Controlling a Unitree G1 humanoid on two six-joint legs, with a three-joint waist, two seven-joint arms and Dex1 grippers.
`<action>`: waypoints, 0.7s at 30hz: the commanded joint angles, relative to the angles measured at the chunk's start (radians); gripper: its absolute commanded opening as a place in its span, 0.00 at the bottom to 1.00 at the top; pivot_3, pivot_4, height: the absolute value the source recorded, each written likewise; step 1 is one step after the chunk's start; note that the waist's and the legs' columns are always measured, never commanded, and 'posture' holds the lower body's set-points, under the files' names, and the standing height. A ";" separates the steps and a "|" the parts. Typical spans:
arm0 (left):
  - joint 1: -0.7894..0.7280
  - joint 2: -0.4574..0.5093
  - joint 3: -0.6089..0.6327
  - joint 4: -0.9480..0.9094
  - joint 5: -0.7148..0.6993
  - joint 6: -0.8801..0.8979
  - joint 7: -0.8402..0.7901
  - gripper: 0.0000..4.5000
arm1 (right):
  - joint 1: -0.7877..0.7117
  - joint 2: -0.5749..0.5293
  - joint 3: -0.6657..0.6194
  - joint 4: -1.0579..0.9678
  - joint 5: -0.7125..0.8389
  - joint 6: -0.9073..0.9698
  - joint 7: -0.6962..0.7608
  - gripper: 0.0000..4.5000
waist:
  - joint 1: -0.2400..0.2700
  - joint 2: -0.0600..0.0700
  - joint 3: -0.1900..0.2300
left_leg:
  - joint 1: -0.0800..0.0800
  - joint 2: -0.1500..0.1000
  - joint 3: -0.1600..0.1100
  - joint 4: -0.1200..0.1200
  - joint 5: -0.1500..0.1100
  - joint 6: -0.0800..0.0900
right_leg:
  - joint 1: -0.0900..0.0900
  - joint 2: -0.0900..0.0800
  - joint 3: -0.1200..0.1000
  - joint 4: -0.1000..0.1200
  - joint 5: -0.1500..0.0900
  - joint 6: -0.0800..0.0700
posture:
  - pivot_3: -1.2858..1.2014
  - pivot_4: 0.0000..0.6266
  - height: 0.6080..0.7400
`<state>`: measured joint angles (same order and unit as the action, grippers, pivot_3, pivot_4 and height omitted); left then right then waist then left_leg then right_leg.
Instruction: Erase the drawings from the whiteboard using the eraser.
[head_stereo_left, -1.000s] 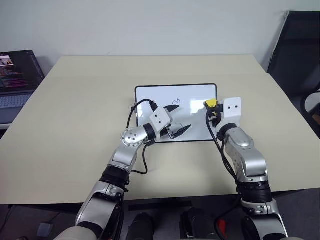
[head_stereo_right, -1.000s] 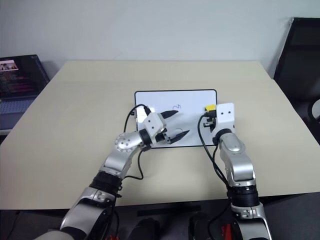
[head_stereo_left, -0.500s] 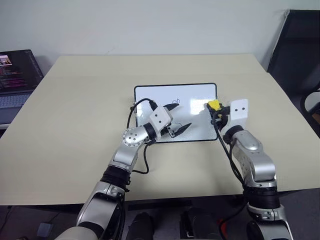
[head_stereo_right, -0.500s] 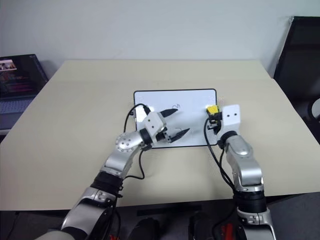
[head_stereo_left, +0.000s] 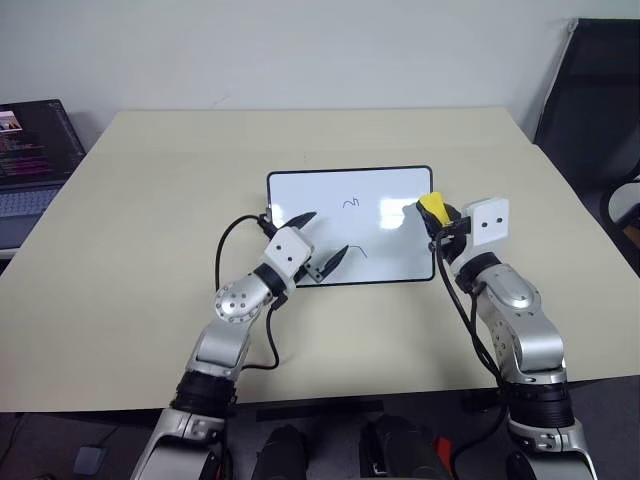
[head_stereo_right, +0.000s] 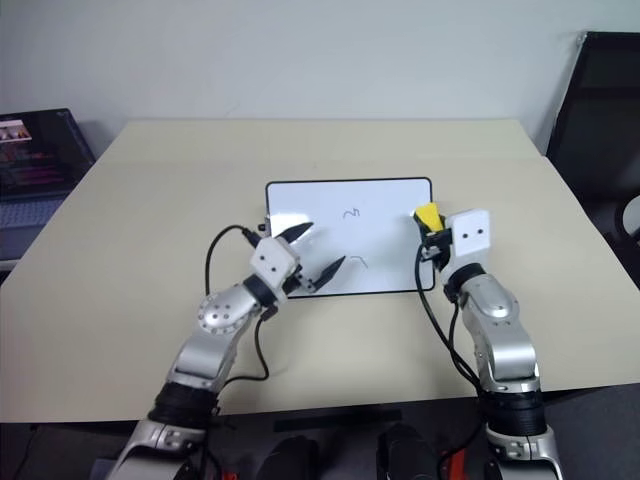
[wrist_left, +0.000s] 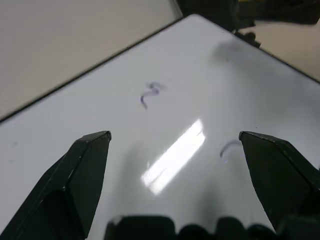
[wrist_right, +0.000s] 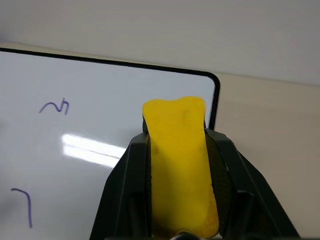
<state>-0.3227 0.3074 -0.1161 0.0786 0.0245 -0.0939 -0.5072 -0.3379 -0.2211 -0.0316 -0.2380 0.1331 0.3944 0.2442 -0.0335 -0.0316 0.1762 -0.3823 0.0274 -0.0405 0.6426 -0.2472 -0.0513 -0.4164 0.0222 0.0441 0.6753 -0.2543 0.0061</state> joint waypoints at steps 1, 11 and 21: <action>0.015 0.004 0.035 -0.074 -0.012 0.030 0.034 1.00 | -0.024 -0.017 0.009 -0.013 -0.011 -0.052 0.020 0.25 | 0.001 0.000 0.000 | 0.000 0.000 0.000 0.000 0.000 0.000 | 0.000 0.000 0.000 0.000 0.000 0.000 | 0.52 0.24 1.00; -0.015 0.007 0.034 -0.008 -0.038 0.016 -0.002 1.00 | -0.215 0.086 0.105 0.191 -0.048 -0.143 0.007 0.25 | 0.000 0.000 0.000 | -0.001 0.001 0.001 -0.001 0.000 0.000 | -0.002 0.000 0.000 0.000 0.000 0.000 | 0.52 0.24 1.00; -0.066 0.019 0.047 0.049 -0.039 -0.002 -0.017 1.00 | -0.287 0.127 0.160 0.298 -0.074 -0.197 0.038 0.25 | 0.001 0.000 0.000 | -0.003 0.000 0.001 0.000 0.000 0.000 | -0.004 0.000 0.000 0.000 0.000 0.000 | 0.52 0.24 1.00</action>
<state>-0.3657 0.3195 -0.0812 0.1408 -0.0022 -0.0721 -0.5220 -0.5963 -0.1028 0.1210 0.0714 0.0628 0.2291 0.2759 -0.0324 -0.0315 0.1765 -0.3856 0.0276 -0.0398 0.6422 -0.2472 -0.0513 -0.4201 0.0219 0.0440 0.6759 -0.2542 0.0059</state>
